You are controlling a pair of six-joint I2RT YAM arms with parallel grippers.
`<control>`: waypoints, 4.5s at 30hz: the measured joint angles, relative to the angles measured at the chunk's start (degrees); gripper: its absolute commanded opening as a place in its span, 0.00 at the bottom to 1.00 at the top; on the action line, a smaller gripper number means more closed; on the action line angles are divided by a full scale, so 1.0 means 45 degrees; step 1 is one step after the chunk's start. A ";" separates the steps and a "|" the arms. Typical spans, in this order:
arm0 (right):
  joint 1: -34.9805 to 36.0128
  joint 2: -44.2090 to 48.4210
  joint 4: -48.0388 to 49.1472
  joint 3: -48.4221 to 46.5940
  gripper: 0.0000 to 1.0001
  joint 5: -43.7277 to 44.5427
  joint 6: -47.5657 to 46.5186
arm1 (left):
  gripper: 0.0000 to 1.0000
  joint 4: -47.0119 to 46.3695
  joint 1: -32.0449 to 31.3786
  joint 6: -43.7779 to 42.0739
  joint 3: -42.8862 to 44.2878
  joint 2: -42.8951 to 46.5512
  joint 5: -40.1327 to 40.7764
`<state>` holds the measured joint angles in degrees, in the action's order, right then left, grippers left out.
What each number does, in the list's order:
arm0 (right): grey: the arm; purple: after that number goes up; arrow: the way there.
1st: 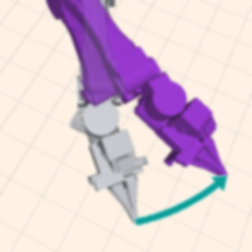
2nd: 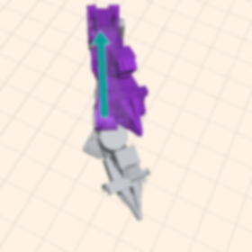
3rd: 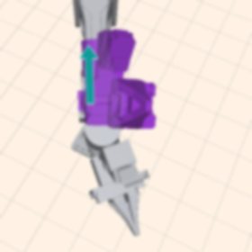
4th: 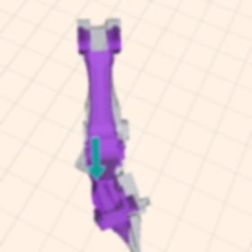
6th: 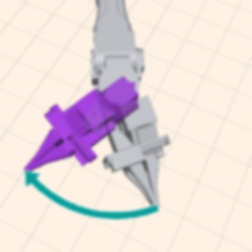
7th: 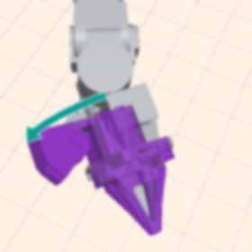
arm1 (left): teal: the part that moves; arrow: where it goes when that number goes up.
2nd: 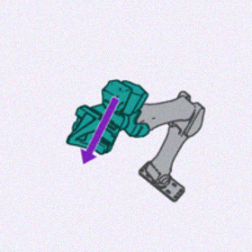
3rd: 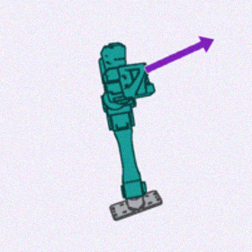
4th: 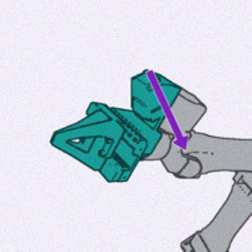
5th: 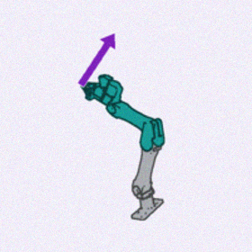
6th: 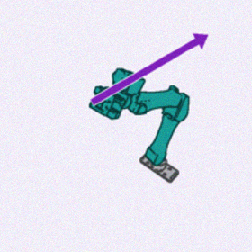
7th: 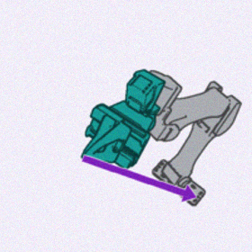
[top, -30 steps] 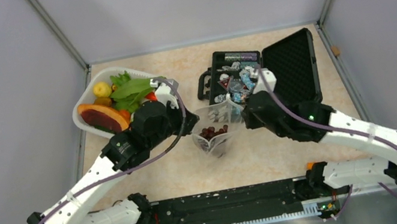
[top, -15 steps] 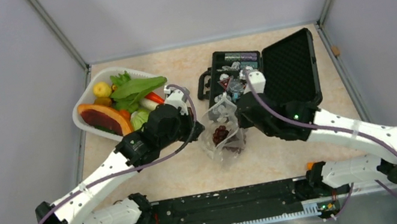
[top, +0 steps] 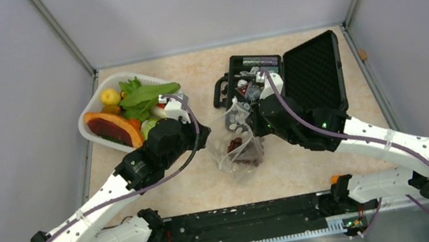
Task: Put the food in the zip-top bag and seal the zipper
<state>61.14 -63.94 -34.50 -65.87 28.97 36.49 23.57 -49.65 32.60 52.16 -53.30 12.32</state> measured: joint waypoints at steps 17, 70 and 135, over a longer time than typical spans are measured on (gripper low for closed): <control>0.0053 -0.0330 0.0763 0.0136 0.00 -0.0617 -0.0228 | 0.99 0.0821 0.0559 -0.1559 0.1428 0.0753 0.2050; 0.0058 -0.0398 0.1991 0.0583 0.00 -0.1768 -0.1030 | 0.90 -0.3886 1.3240 -0.2943 0.4527 -1.0035 0.0661; 0.0068 -0.0403 0.3138 0.1001 0.01 -0.1938 -0.0617 | 0.20 -0.2472 0.6839 -0.0903 -0.1462 0.2351 -1.4367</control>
<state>61.45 -65.76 -20.38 -61.36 20.25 33.71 12.45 -18.87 28.53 45.58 -42.72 -52.34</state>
